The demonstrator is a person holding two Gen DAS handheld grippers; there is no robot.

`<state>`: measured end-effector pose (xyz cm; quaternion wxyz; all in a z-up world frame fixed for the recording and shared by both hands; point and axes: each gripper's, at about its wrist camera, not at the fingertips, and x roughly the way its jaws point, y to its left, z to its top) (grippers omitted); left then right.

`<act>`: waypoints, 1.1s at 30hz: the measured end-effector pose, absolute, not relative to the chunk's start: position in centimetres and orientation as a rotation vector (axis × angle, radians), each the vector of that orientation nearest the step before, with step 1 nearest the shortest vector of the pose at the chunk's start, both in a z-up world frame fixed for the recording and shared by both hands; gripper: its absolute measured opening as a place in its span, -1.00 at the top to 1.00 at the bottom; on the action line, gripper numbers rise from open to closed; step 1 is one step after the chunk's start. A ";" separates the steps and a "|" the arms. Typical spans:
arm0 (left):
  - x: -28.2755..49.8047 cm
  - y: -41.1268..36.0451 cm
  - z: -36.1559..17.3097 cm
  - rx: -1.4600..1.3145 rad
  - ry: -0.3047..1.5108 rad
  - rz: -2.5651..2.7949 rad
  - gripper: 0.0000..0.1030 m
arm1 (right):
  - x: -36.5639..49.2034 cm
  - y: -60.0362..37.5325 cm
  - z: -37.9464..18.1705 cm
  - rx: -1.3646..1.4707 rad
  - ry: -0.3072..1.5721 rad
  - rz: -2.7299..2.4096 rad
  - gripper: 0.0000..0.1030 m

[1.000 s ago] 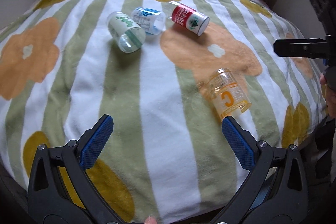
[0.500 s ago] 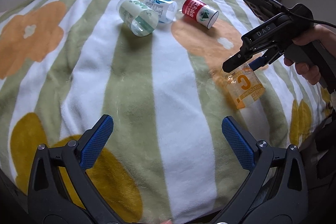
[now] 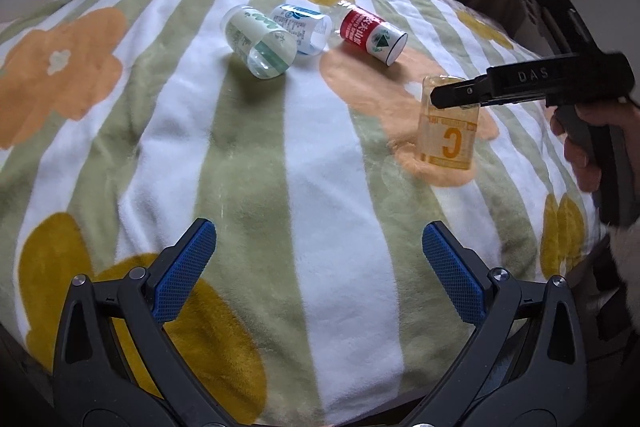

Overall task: Flip cup upside down
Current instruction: 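Rotate the bottle with the right gripper to stand it on its cap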

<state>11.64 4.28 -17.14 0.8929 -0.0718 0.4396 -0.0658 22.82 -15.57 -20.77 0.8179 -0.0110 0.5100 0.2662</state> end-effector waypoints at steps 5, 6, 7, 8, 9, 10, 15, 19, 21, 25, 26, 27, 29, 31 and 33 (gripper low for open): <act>11.3 4.1 -17.2 -0.139 0.922 -0.138 -0.99 | 18.0 -15.2 -21.8 -0.008 0.781 0.526 -0.11; 11.1 4.2 -17.2 -0.137 0.922 -0.138 -0.99 | 17.4 -14.5 -22.0 -0.032 0.752 0.510 -0.11; 10.9 4.2 -17.1 -0.134 0.922 -0.137 -0.99 | 16.8 -14.3 -22.0 -0.047 0.738 0.502 -0.11; 10.7 4.3 -17.1 -0.133 0.922 -0.137 -0.99 | 16.4 -14.2 -21.9 -0.056 0.731 0.501 -0.11; 10.6 4.4 -17.2 -0.134 0.923 -0.137 -0.99 | 16.1 -14.0 -21.7 -0.066 0.728 0.503 -0.10; 10.5 4.5 -17.2 -0.136 0.923 -0.135 -0.99 | 16.0 -14.0 -21.5 -0.085 0.729 0.499 -0.11; 10.7 5.0 -17.3 -0.169 0.922 -0.140 -0.99 | 15.8 -14.4 -22.2 -0.188 0.747 0.469 -0.11; 10.7 5.0 -17.2 -0.164 0.915 -0.137 -0.99 | 16.0 -14.1 -23.0 -0.218 0.786 0.485 -0.11; 10.7 5.1 -17.2 -0.165 0.913 -0.136 -0.99 | 15.9 -13.7 -23.2 -0.252 0.790 0.479 -0.11; 10.7 5.2 -17.2 -0.174 0.913 -0.137 -0.99 | 16.2 -13.7 -23.6 -0.259 0.807 0.482 -0.11; 10.8 5.2 -17.2 -0.176 0.914 -0.138 -0.99 | 16.3 -13.7 -23.7 -0.256 0.810 0.481 -0.11; 10.7 5.1 -17.1 -0.176 0.915 -0.138 -0.99 | 16.3 -13.7 -23.8 -0.254 0.811 0.478 -0.11; 10.7 5.1 -17.1 -0.174 0.914 -0.137 -0.99 | 16.2 -13.8 -23.9 -0.245 0.802 0.474 -0.11; 10.8 5.1 -17.1 -0.172 0.914 -0.136 -0.99 | 16.2 -13.8 -24.0 -0.238 0.792 0.471 -0.11; 10.8 5.1 -17.0 -0.173 0.912 -0.135 -0.99 | 16.2 -13.8 -24.0 -0.230 0.787 0.466 -0.11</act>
